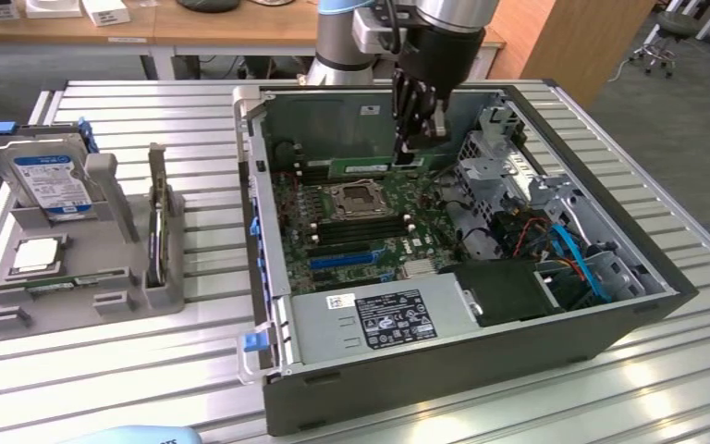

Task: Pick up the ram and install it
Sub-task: 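Insert the ram into the slot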

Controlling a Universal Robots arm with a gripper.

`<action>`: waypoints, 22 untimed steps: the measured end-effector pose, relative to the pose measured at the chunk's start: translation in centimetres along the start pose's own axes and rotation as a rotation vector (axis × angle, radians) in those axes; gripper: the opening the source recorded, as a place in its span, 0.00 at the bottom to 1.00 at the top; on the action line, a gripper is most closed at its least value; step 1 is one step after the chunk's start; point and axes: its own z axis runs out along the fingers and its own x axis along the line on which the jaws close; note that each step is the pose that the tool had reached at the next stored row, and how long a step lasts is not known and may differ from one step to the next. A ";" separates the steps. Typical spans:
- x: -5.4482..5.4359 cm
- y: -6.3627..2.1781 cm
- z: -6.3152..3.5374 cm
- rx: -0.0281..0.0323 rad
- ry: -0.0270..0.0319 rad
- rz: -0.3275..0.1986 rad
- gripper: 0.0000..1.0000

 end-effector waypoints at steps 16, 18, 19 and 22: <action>0.1 -0.09 2.61 0.0012 -0.0001 0.000 0.12; 0.1 -0.10 2.84 0.0012 -0.0001 0.000 0.12; 0.1 -0.10 2.96 0.0012 0.0000 0.000 0.12; 0.1 -0.12 3.35 0.0013 -0.0001 0.000 0.12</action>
